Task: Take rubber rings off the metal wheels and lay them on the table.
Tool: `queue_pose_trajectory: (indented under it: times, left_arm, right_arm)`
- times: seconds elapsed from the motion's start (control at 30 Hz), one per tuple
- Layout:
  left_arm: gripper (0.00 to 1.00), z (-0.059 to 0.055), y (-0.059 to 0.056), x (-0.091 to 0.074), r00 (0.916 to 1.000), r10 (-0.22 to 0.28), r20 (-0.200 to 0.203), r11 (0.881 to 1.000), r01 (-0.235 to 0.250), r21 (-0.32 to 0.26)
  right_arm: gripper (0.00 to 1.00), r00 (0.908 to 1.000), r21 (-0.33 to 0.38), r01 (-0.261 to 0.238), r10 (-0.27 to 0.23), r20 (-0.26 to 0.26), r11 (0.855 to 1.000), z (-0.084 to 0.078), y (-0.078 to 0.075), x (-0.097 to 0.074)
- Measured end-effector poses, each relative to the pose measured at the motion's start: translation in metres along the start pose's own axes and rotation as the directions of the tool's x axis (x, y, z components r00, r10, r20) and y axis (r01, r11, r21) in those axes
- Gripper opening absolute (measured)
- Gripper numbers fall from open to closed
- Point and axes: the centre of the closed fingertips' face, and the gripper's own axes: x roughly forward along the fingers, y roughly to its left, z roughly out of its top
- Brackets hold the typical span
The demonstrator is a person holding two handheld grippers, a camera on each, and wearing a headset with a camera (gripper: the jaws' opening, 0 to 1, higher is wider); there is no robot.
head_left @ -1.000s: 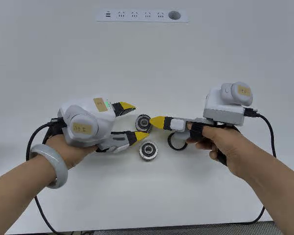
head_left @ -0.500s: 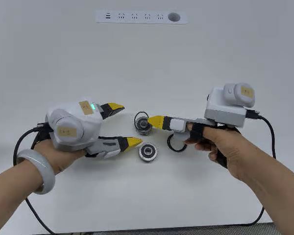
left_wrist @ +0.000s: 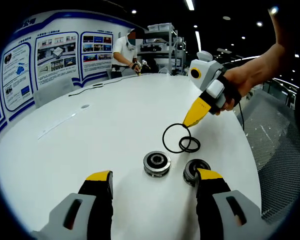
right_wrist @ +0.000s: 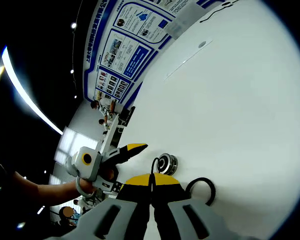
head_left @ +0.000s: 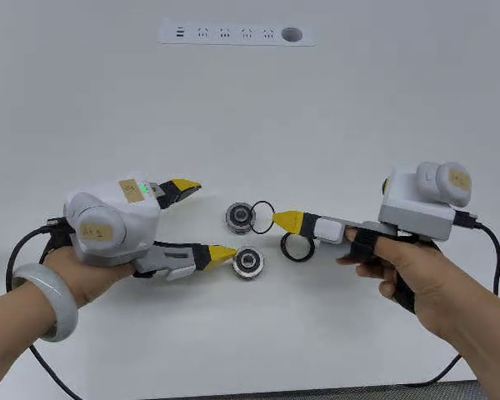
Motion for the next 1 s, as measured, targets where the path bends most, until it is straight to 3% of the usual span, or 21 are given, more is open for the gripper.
queue_pose_trajectory:
  times: [0.37, 0.67, 0.87, 1.0]
  left_arm:
    - [0.77, -0.006, 0.000, -0.006, 1.0000, 0.000, 0.006, 1.000, 0.000, -0.023]
    - [0.84, -0.010, 0.005, -0.009, 0.9999, 0.004, 0.015, 0.999, -0.004, -0.046]
    - [0.86, -0.014, 0.006, -0.012, 0.9999, 0.004, 0.014, 0.998, -0.003, -0.061]
    - [0.87, -0.017, 0.005, -0.015, 0.9999, -0.002, 0.014, 0.998, 0.003, -0.069]
  right_arm:
    - [0.02, 0.9985, 0.043, 0.051, -0.052, 0.019, 0.998, -0.013, -0.020, -0.025]
    - [0.02, 0.9949, 0.065, 0.097, -0.098, 0.020, 0.993, -0.019, -0.041, -0.031]
    - [0.03, 0.9922, 0.013, 0.124, -0.125, 0.006, 0.992, -0.022, -0.046, -0.032]
    - [0.10, 0.9923, -0.028, 0.124, -0.124, -0.002, 0.992, -0.023, -0.045, -0.031]
